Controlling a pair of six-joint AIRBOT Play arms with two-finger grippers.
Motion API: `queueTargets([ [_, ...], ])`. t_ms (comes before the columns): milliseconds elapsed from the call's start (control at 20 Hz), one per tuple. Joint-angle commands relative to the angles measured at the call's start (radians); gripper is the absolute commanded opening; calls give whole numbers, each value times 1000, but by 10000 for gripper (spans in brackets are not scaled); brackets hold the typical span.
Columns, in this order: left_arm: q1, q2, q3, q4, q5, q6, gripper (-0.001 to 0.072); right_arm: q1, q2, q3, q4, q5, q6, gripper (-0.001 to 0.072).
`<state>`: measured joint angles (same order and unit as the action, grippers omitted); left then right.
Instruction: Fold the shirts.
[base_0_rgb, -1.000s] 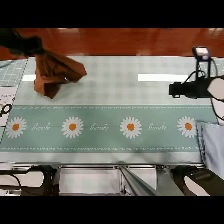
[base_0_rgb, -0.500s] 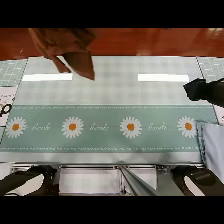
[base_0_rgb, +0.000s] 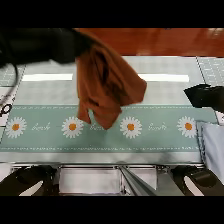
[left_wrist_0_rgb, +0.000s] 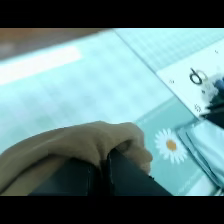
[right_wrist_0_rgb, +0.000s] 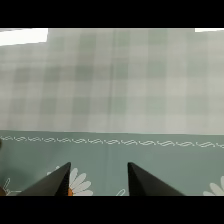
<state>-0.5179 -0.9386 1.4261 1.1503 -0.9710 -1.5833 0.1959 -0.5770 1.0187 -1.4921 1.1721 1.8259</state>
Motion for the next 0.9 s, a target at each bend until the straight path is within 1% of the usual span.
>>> queueTargets([
  [0,-60,127,-366,22,132,-120,26,0,3,0,9,13,-1,411],
  [50,-60,149,-467,31,124,-135,26,0,3,-1,9,15,-1,411],
  [150,-62,158,-631,28,79,-135,27,0,2,-19,10,16,2,411],
  [250,-62,145,-750,23,68,-136,28,0,2,-76,10,-18,-3,412],
  [300,-61,137,-783,24,69,-143,77,0,2,-107,10,-45,-3,412],
  [400,-52,125,-784,31,52,-138,497,-3,-4,-135,-31,-95,-3,412],
  [450,-28,127,-751,73,18,-135,505,-19,-6,-120,-111,-100,23,412],
  [500,15,130,-694,134,-52,-135,505,-52,-6,-95,-204,-86,53,412],
  [600,135,153,-570,290,-172,-127,504,-169,-6,-47,-410,-2,66,411],
  [650,204,175,-528,377,-180,-128,504,-250,-6,-49,-458,56,66,411],
  [700,283,204,-513,446,-135,-129,504,-336,-6,-69,-426,103,67,411],
  [750,364,226,-529,467,-53,-139,503,-407,-6,-109,-341,123,62,411],
  [800,455,231,-570,452,34,-200,503,-462,-6,-175,-211,113,25,411],
  [850,540,212,-623,382,79,-259,502,-488,-6,-248,-80,79,-16,411],
])
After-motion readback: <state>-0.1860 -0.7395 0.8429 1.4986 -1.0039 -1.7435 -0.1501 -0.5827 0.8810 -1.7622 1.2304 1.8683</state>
